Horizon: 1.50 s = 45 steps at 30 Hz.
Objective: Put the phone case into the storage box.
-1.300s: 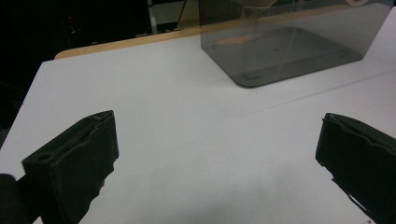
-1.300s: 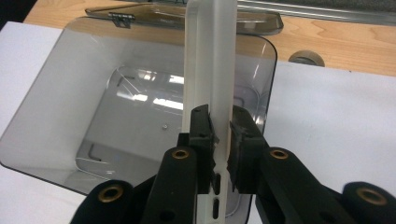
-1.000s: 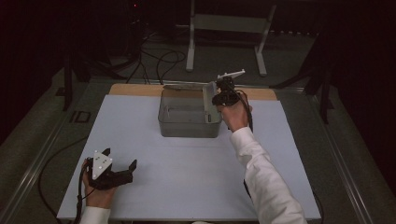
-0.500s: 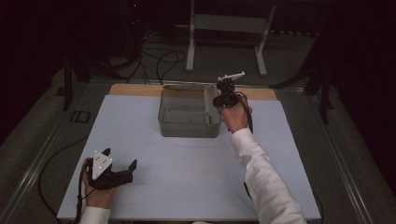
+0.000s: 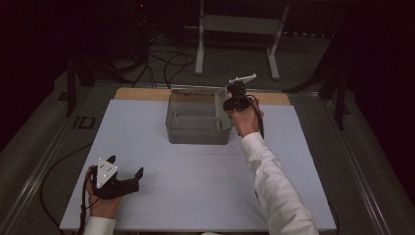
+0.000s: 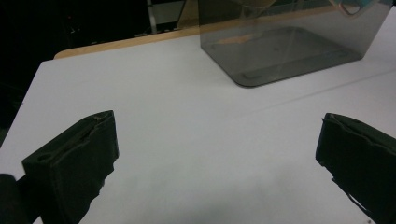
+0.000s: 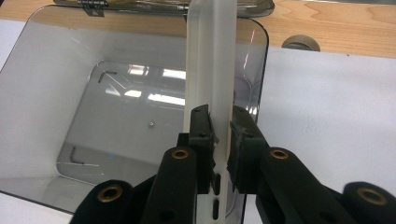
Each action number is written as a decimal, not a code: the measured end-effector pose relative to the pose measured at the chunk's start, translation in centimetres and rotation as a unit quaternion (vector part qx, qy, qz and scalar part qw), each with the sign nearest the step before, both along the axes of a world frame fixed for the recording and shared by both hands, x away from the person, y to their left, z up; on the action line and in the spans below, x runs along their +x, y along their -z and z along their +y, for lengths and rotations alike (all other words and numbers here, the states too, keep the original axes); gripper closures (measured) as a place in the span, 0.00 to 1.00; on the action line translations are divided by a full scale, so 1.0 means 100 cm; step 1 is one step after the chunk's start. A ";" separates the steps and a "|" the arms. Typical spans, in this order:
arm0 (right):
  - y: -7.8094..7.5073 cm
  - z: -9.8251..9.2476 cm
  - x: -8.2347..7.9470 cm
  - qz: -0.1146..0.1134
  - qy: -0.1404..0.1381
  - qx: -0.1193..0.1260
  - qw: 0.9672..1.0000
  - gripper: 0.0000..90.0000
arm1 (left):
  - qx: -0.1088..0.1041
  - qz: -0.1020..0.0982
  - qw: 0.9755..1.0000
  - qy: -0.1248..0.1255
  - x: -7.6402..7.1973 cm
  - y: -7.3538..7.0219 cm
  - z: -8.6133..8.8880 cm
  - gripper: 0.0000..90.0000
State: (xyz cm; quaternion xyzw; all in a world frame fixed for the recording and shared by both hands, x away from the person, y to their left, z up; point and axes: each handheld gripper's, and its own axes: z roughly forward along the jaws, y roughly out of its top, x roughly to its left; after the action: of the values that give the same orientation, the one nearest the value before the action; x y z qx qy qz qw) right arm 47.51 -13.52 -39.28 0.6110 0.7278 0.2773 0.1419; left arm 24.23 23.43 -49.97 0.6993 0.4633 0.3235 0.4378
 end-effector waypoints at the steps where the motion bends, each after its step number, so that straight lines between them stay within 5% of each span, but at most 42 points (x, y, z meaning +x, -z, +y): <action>1: 0.000 0.001 0.000 0.000 0.001 -0.002 1.000 0.91 | 0.000 0.000 1.000 0.000 0.000 0.000 0.000 0.00; 45: 0.017 0.010 0.010 0.027 0.007 -0.021 0.999 0.90 | -0.002 0.000 1.000 0.000 0.000 0.000 0.001 0.00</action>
State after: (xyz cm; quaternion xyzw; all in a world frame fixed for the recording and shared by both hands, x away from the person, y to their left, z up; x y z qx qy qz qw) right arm 48.46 -12.54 -41.02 0.6206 0.7325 0.2440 0.1371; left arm 24.23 23.52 -49.97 0.6987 0.4634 0.3228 0.4391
